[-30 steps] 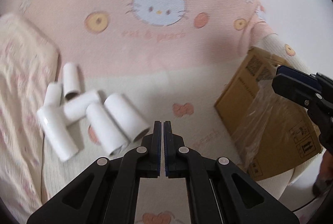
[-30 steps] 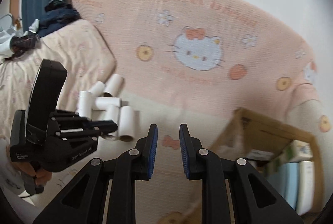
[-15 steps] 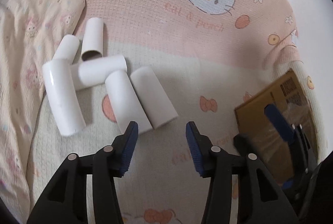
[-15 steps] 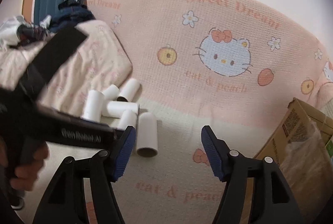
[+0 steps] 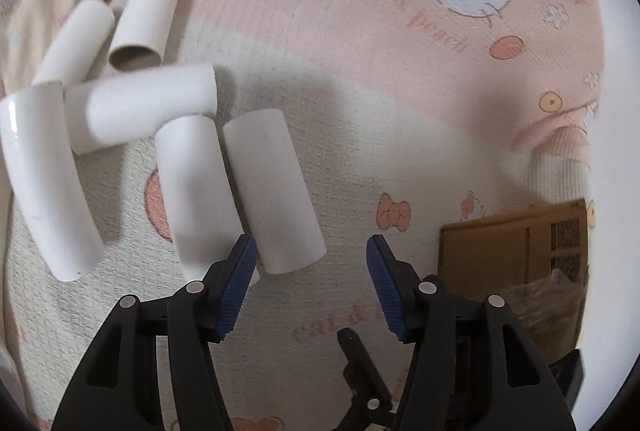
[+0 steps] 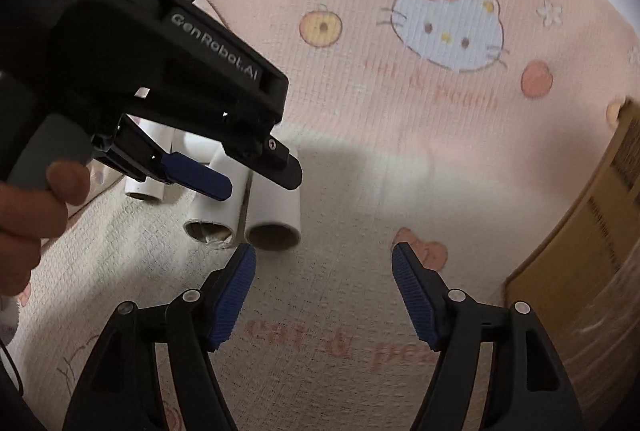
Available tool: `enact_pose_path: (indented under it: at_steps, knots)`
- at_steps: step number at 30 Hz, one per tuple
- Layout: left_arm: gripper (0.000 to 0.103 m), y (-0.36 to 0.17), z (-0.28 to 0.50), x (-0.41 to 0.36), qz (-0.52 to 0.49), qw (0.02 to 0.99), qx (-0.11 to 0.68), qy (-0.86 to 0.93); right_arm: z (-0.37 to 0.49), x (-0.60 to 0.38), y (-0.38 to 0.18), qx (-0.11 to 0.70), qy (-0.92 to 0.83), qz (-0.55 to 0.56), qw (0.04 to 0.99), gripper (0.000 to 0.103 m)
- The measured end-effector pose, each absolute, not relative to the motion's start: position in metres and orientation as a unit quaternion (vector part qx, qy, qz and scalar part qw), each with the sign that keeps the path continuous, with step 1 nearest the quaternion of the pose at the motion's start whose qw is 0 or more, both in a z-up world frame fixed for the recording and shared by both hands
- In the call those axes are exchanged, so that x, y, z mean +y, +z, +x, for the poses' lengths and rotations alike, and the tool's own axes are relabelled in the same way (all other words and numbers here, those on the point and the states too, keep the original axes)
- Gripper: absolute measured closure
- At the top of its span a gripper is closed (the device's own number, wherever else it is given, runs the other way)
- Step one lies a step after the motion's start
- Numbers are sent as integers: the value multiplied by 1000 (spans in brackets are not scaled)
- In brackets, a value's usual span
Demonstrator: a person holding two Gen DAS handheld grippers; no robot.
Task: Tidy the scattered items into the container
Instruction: 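Move both open grippers back toward the remaining white tubes, then close the left gripper on a white tube while the right gripper grasps another tube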
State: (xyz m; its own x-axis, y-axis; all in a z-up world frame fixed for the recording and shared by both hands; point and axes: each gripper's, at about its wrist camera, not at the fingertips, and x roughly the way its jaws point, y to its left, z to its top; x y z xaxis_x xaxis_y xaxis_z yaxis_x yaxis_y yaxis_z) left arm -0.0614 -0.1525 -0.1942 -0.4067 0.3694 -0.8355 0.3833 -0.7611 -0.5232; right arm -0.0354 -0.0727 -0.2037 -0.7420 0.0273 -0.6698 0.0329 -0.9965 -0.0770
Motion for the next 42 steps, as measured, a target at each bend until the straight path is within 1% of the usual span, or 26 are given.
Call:
enact_pose_path:
  at_steps: [3,6,11,14,16,18,23,26,30,31,32,33,34,37,42]
  knots:
    - [42,-201,-64,-160,548,8,374,-748,-42,-68,-208,23,-931,366,-3,34]
    - [42,-207,-71,-162,558,1,387,-734,-50,-65,-217,6,-926,377,4,34]
    - [42,-214,-91,-151,596,14,352,-722,-60,-66,-225,-12,-921,390,15,34]
    - [42,-212,-95,-144,600,35,327,-730,-66,-64,-225,-32,-919,392,22,34]
    - [45,-212,-96,-140,602,48,316,-732,-69,-63,-225,-33,-920,389,27,34]
    - [59,-213,-96,-137,606,69,300,-733,-72,-62,-224,-36,-920,389,34,34]
    - [59,-214,-93,-133,600,80,295,-739,-73,-57,-228,-74,-914,397,51,34]
    - [59,-215,-91,-130,601,68,291,-741,-71,-50,-232,-104,-908,402,53,34]
    - [59,-222,-86,-126,609,34,324,-724,-73,-45,-234,-128,-904,403,70,34]
    - [59,-223,-85,-124,608,29,328,-722,-72,-46,-235,-130,-902,404,76,36]
    - [59,-223,-84,-121,608,24,328,-722,-72,-46,-235,-132,-901,406,81,43]
    - [60,-223,-84,-119,608,21,327,-724,-73,-47,-236,-132,-898,411,83,50]
    - [61,-223,-84,-117,607,20,322,-726,-74,-48,-237,-126,-897,417,77,62]
    - [61,-221,-83,-115,605,12,312,-732,-73,-46,-237,-125,-896,420,77,62]
    - [61,-221,-78,-111,600,-16,319,-734,-66,-45,-230,-125,-891,432,61,62]
